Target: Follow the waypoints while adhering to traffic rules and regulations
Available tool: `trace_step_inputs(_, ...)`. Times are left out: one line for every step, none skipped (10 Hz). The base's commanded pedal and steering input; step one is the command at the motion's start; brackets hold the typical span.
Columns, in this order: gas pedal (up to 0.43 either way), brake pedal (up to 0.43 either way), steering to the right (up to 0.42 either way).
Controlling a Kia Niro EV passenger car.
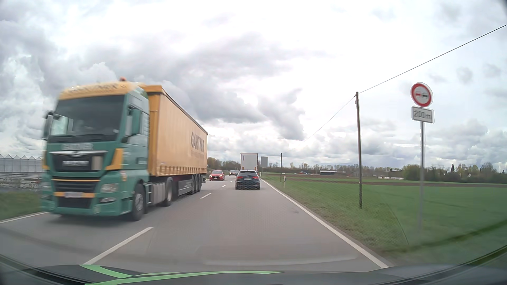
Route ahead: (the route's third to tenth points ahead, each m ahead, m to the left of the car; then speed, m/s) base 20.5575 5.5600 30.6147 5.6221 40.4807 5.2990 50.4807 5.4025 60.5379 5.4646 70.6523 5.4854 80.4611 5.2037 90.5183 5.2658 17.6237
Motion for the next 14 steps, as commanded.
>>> trace_step_inputs(0.067, 0.0, 0.001)
trace_step_inputs(0.079, 0.0, 0.001)
trace_step_inputs(0.079, 0.0, 0.001)
trace_step_inputs(0.087, 0.0, 0.001)
trace_step_inputs(0.098, 0.0, 0.001)
trace_step_inputs(0.11, 0.0, 0.001)
trace_step_inputs(0.118, 0.0, 0.001)
trace_step_inputs(0.118, 0.0, 0.001)
trace_step_inputs(0.118, 0.0, 0.001)
trace_step_inputs(0.13, 0.0, 0.001)
trace_step_inputs(0.138, 0.0, 0.001)
trace_step_inputs(0.138, 0.0, 0.001)
trace_step_inputs(0.138, 0.0, 0.001)
trace_step_inputs(0.15, 0.0, 0.001)
